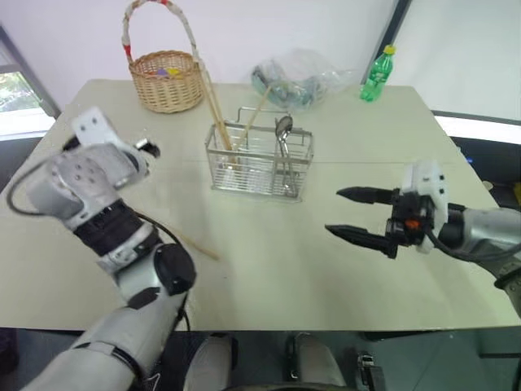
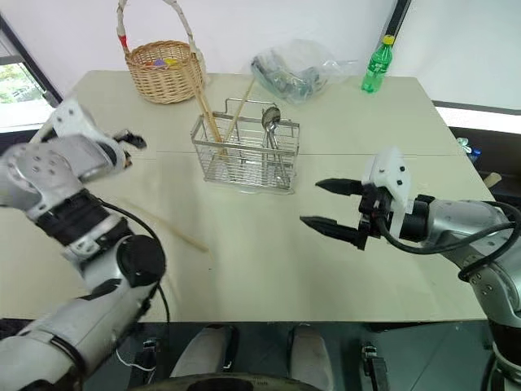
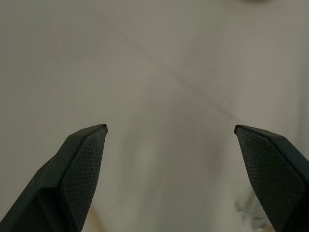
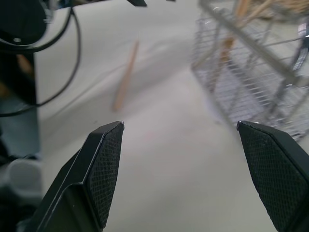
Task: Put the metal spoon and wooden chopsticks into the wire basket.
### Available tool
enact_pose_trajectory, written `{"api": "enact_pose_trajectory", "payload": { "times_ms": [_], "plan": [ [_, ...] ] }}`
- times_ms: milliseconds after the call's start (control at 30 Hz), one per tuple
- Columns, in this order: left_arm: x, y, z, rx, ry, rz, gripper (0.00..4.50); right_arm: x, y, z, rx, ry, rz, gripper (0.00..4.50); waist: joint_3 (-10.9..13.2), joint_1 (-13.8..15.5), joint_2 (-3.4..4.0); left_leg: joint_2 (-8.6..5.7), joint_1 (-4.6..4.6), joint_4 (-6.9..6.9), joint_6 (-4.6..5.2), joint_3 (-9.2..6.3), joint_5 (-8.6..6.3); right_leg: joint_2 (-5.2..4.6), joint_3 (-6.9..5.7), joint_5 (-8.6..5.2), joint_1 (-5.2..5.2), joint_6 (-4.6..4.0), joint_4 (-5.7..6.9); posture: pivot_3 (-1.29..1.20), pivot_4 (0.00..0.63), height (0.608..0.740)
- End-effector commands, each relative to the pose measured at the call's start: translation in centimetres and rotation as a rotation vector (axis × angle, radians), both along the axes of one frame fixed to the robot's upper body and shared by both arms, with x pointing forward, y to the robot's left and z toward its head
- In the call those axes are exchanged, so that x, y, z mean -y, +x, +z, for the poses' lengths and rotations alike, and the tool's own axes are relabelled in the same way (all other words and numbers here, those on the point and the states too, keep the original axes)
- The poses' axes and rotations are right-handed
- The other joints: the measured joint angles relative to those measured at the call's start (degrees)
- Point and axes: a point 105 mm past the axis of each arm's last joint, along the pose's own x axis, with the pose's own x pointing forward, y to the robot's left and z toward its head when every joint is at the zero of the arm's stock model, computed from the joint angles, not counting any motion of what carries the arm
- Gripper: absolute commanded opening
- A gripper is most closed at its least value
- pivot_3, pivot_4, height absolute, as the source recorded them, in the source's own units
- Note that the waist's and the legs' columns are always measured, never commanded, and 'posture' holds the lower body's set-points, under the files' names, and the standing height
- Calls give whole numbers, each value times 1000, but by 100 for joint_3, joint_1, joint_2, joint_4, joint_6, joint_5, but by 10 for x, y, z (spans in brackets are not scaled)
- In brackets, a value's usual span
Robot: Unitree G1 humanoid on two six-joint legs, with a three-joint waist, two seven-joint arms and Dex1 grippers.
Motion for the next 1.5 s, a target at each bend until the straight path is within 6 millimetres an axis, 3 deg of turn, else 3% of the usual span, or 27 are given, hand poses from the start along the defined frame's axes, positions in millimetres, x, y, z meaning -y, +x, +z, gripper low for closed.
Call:
{"api": "enact_pose_trajectory", "payload": {
  "times_ms": [33, 267, 600, 733, 900, 933, 1133, 1233, 1300, 1400, 1500],
  "plan": [
    [-10, -12, -6, -39, 10, 98, 4443, -3, -6, 5, 34, -18, 44, 3866, 0, 1, -1, 1, 1, -1, -5, 0, 1, 0, 0, 0, 0, 0, 0, 0, 150, 666],
    [-15, -17, -36, -170, 22, 101, 4443, -9, -9, 1, 10, 15, 36, 3866, 0, 6, -2, 5, 5, -2, -29, 3, -5, 0, 0, 0, -2, 0, 1, 0, 150, 666],
    [-2, -9, -68, -293, -3, -24, 4443, -14, -11, 0, 14, 66, -18, 3866, -19, 147, 24, 1, 4, -2, -29, 4, -5, -9, -2, 1, -1, -1, 1, 0, 150, 666],
    [0, -8, -71, -296, -10, -31, 2761, -14, -11, 0, 16, 74, -35, 3866, -24, 154, 36, 1, 6, -2, -29, 4, -5, -10, -3, 1, 1, 0, 2, 0, 150, 666],
    [0, -5, -68, -286, -8, -25, 233, -13, -11, 2, 17, 85, -51, 3866, -24, 164, 35, 1, 6, 0, -29, 4, -5, -13, -8, 1, 8, 0, 1, 0, 150, 666],
    [-1, -3, -67, -279, -9, -21, 54, -12, -11, 2, 17, 88, -54, 3866, -24, 164, 35, 1, 5, 0, -29, 4, -5, -13, -8, 0, 7, 0, 1, 0, 150, 666],
    [-4, -2, -65, -261, -13, -2, 54, -12, -10, 2, 17, 91, -58, 3866, -23, 146, 34, 1, 4, -1, -28, 4, -4, -14, -13, 0, 6, 0, 0, 0, 150, 666],
    [-15, 3, -57, -200, 29, 13, 54, -12, -10, 2, 17, 92, -58, 3866, -22, 145, 33, 1, 4, -1, -27, 5, -4, -14, -15, 0, 5, 0, 1, 0, 150, 666],
    [-31, 13, -39, -86, 80, 53, 54, -11, -10, 2, 17, 91, -59, 3866, -19, 140, 28, 1, 3, -1, -27, 5, -4, -13, -17, 0, 4, 0, 1, 0, 150, 666],
    [-60, 30, 0, 147, 112, 143, 54, -10, -9, 2, 17, 89, -59, 3866, -15, 122, 20, 6, -3, -3, -30, 3, -2, -6, -18, 2, -9, -2, 1, 0, 150, 666],
    [-84, 44, 54, 462, 76, 221, 54, -11, -8, 5, 17, 101, -56, 3866, -13, 144, 16, 8, -6, -3, -31, 2, -1, -9, -18, 2, -11, -3, 0, 0, 150, 666]
  ]
}}
